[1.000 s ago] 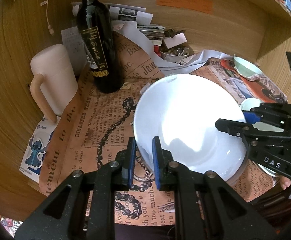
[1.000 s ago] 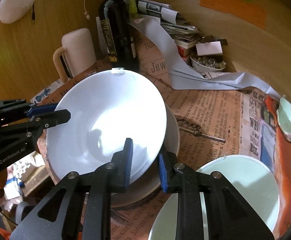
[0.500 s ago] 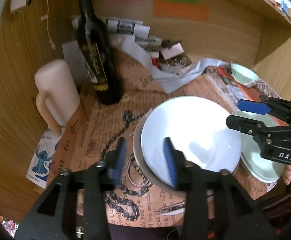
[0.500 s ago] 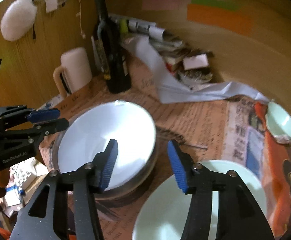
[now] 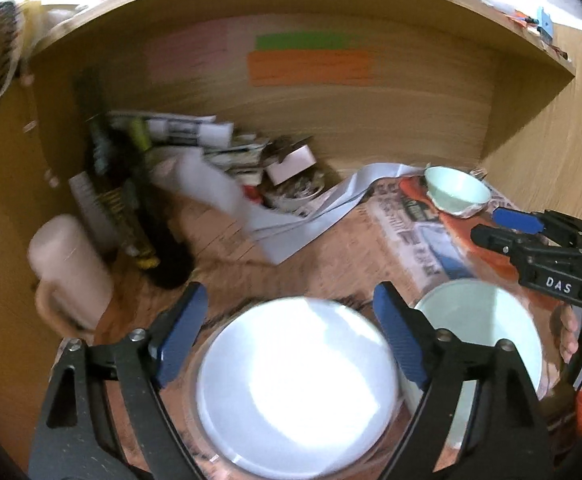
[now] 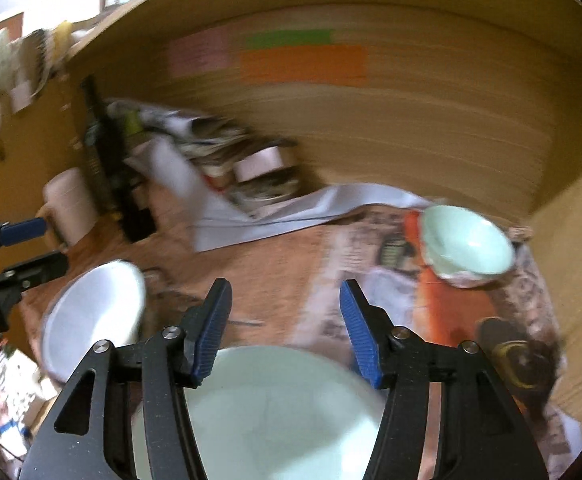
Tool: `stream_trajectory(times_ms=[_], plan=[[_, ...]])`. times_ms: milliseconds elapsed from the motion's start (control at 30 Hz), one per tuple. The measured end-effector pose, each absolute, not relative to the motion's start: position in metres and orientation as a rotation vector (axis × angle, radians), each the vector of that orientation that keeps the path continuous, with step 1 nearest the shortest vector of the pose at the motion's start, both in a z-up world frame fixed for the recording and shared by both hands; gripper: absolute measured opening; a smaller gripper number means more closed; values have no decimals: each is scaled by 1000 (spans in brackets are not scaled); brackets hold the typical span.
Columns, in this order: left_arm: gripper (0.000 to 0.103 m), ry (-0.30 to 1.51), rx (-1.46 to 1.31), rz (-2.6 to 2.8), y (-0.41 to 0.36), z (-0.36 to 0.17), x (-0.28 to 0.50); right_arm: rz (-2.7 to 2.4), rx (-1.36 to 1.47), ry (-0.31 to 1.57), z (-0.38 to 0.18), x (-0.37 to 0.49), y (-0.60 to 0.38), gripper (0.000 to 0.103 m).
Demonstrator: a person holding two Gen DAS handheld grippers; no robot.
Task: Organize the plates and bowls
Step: 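Move both tools to the mint green bowl and grip its rim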
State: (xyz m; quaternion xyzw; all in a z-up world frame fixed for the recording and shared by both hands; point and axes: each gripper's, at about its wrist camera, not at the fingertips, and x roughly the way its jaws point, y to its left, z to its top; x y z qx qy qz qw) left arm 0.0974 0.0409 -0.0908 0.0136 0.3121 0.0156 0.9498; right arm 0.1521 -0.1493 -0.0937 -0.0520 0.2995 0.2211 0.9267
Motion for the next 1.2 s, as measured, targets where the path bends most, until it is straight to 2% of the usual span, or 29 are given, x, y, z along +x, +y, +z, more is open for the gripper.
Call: stream_trajectory(times_ms=[433, 833, 1200], plan=[[86, 720, -11, -103, -22, -80, 206, 152, -6, 632, -97, 234, -248, 53], [86, 882, -4, -145, -85, -109, 300, 63, 55, 712, -119, 298, -282, 53], [85, 1007, -37, -177, -118, -137, 368, 49, 118, 780, -148, 324, -297, 53]])
